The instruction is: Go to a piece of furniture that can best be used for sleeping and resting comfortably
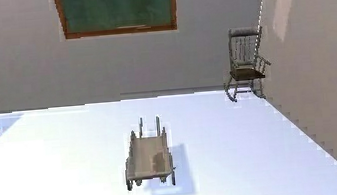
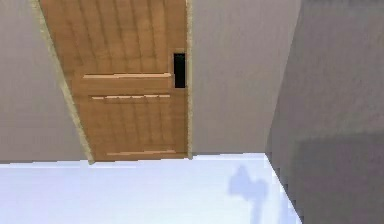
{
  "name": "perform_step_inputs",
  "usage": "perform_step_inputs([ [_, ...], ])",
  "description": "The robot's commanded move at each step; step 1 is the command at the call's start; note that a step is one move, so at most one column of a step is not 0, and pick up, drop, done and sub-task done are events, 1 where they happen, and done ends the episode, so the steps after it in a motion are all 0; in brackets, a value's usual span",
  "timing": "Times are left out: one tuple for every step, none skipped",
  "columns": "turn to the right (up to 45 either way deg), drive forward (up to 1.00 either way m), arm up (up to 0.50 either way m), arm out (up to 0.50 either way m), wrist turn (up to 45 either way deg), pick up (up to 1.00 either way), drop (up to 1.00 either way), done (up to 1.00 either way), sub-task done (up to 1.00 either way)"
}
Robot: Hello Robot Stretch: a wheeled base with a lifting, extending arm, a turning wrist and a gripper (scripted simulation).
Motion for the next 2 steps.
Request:
perform_step_inputs([
  [-45.0, 0.00, 0.00, 0.00, 0.0, 0.00, 0.00, 0.00, 0.00],
  [-9.0, 0.00, 0.00, 0.00, 0.0, 0.00, 0.00, 0.00, 0.00],
])
